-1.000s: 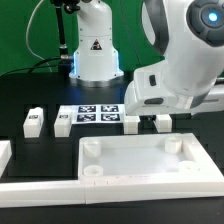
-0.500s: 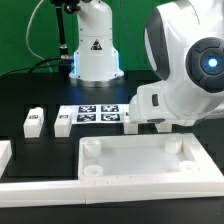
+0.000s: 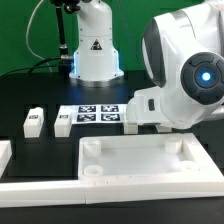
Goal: Assemble desk
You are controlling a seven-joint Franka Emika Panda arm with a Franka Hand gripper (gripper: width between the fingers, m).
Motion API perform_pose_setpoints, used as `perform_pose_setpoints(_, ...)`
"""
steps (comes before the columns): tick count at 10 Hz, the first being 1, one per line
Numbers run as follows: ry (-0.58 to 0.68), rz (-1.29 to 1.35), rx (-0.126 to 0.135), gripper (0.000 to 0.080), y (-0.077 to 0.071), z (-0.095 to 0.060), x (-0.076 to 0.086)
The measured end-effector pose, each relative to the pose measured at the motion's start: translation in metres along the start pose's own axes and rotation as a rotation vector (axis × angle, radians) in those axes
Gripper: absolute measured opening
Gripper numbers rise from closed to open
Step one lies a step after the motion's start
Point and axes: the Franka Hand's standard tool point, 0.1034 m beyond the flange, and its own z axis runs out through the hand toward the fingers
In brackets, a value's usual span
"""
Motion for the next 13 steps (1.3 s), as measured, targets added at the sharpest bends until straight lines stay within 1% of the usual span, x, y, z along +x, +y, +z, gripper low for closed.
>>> perform_pose_setpoints(1, 0.000, -0.001, 0.000, 0.0538, 0.0000, 0.0002, 0.0001)
perform_pose_setpoints(2, 0.000, -0.001, 0.000, 0.0403, 0.0000, 0.0003, 0.0001)
perform_pose_setpoints(3, -0.001, -0.001, 0.000, 0.0403, -0.0001, 0.0003, 0.0001)
perform_pose_setpoints(5, -0.001, -0.002, 0.001, 0.0126, -0.0003, 0.0005, 0.0002)
perform_pose_setpoints(6, -0.001, -0.003, 0.001, 0.0126, -0.0002, 0.0006, 0.0002)
perform_pose_setpoints(7, -0.001, -0.003, 0.001, 0.0024, -0.0003, 0.0006, 0.0002)
perform_pose_setpoints(8, -0.001, -0.003, 0.001, 0.0007, -0.0002, 0.0007, 0.0003)
perform_pose_setpoints(13, -0.005, -0.005, -0.001, 0.0005, -0.0008, -0.0007, -0.0016)
